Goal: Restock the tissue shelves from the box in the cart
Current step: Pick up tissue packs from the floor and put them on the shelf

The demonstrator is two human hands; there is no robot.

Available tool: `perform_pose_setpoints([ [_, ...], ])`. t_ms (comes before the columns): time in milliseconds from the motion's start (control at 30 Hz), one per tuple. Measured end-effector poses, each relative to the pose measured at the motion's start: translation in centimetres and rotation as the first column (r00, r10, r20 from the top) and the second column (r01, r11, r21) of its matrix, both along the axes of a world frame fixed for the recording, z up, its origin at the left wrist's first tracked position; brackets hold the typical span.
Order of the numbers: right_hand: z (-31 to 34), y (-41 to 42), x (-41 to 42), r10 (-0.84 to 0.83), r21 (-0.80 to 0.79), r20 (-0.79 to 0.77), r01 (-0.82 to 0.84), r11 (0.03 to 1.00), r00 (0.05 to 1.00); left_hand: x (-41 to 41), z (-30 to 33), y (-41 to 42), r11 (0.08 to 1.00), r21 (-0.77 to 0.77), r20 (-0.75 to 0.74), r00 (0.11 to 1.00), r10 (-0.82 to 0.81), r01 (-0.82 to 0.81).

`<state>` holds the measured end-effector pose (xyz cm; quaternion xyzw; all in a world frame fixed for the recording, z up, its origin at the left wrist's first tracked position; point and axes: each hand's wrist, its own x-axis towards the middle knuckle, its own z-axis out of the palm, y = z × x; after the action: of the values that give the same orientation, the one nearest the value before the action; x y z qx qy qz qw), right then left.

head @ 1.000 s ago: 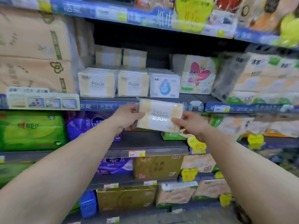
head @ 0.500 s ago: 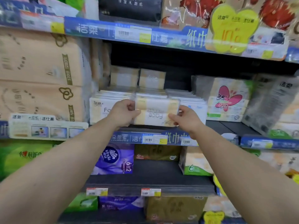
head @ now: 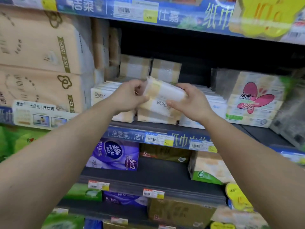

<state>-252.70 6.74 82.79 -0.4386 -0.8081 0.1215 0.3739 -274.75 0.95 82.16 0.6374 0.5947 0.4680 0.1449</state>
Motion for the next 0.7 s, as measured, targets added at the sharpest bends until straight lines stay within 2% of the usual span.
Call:
perform_pose_setpoints([
  [67, 0.5, 0.0, -0.2, -0.118, 0.126, 0.188, 0.096, 0.987, 0.975, 0.2, 1.6, 0.3, 0.999, 0.041, 0.016, 1.0, 0.01, -0.011],
  [167, 0.6, 0.5, 0.3, -0.193, 0.149, 0.244, 0.16, 0.976, 0.95, 1.1, 3.8, 0.4, 0.997, 0.072, 0.018, 0.999, -0.027, 0.026],
  [233, 0.2, 0.7, 0.2, -0.075, 0.08, 0.136, 0.065, 0.995, 0.988, 1.9, 4.9, 0.4, 0.997, 0.053, -0.112, 0.993, -0.049, 0.055],
  [267, 0.1, 0.7, 0.0, 0.03, 0.016, 0.015, -0.031, 0.999, 0.999, 2.3, 5.4, 0.2, 0.998, 0.024, -0.257, 0.965, -0.047, 0.055],
  [333, 0.1, 0.4, -0.9, 0.194, -0.072, -0.21, -0.213, 0.974, 0.958, 3.4, 6.0, -0.1, 0.999, -0.034, -0.535, 0.844, -0.049, 0.036],
  [400, 0.3, 0.0, -1.6, 0.229, -0.074, -0.204, -0.248, 0.966, 0.952, 4.2, 6.1, 0.0, 0.999, -0.028, -0.632, 0.774, -0.043, 0.033],
  [467, 0.4, 0.0, -1.9, 0.17, -0.06, -0.183, -0.184, 0.981, 0.968, 4.7, 5.5, 0.1, 0.998, 0.056, -0.601, 0.799, 0.018, 0.02],
  [533, -0.2, 0.3, -1.5, 0.115, -0.147, -0.373, -0.181, 0.972, 0.921, 4.5, 4.1, -0.1, 0.984, 0.167, -0.482, 0.866, 0.136, -0.062],
  [600, -1.2, 0.5, -0.7, 0.055, -0.282, -0.597, -0.273, 0.92, 0.8, 3.4, 2.3, -0.3, 0.953, 0.224, -0.307, 0.913, 0.269, -0.206],
  [633, -2.0, 0.6, -0.2, 0.028, -0.33, -0.618, -0.292, 0.898, 0.786, 2.7, 1.2, -0.3, 0.938, 0.212, -0.261, 0.909, 0.324, -0.273],
  [667, -2.8, 0.8, 0.4, 0.016, -0.355, -0.553, -0.254, 0.9, 0.833, 2.1, 0.1, -0.4, 0.927, 0.189, -0.266, 0.892, 0.366, -0.324],
  [700, -3.6, 1.1, 0.8, 0.019, -0.354, -0.374, -0.162, 0.921, 0.927, 1.6, -1.0, -0.4, 0.919, 0.167, -0.299, 0.87, 0.392, -0.356],
])
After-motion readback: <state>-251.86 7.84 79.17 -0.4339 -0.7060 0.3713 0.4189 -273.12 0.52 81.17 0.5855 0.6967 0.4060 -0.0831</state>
